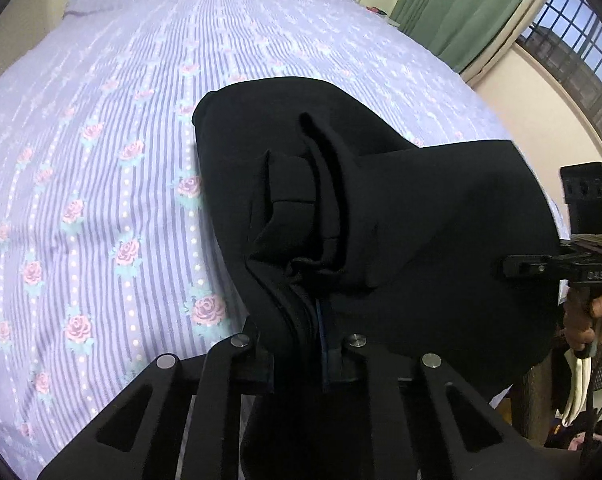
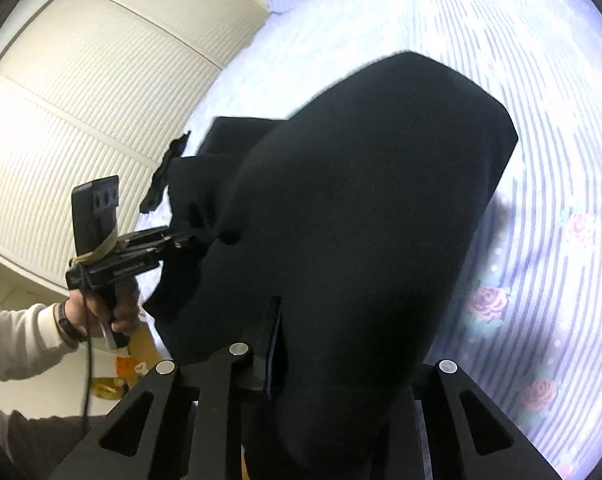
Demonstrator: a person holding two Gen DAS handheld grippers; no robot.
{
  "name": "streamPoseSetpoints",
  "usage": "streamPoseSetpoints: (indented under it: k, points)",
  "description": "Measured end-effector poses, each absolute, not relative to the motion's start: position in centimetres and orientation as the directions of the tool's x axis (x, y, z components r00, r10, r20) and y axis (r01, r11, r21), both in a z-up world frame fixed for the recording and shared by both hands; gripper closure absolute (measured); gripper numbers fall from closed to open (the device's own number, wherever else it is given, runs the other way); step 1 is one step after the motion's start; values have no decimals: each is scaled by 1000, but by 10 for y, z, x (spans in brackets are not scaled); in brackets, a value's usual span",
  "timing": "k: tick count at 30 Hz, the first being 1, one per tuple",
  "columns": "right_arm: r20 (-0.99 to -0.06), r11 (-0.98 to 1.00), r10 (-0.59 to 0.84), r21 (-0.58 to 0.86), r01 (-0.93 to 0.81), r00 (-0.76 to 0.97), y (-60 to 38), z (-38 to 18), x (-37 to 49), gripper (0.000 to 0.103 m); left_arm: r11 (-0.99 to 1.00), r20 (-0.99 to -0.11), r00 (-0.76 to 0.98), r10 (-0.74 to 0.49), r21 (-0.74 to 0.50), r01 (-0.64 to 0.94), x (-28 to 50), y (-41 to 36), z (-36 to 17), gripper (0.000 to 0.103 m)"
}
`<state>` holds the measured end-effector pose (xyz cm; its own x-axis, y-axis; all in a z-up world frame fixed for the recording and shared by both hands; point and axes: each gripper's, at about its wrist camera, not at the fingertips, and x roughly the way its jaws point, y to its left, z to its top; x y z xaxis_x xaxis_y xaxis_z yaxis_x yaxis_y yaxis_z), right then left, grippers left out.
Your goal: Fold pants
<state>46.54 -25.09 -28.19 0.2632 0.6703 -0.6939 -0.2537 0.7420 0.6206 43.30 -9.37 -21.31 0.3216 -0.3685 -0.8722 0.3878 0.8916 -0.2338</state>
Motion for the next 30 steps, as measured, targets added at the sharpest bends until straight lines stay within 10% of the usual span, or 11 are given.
streamPoseSetpoints:
  k: [17, 30]
  points:
    - [-689, 754, 657, 601, -265, 307, -213, -170, 464, 80, 922, -830, 434, -351, -226, 313, 441, -39, -96, 88]
    - [-657, 679, 719, 597, -428, 225, 10, -120, 549, 80, 969, -801, 547, -243, -178, 170, 483, 222, -29, 88]
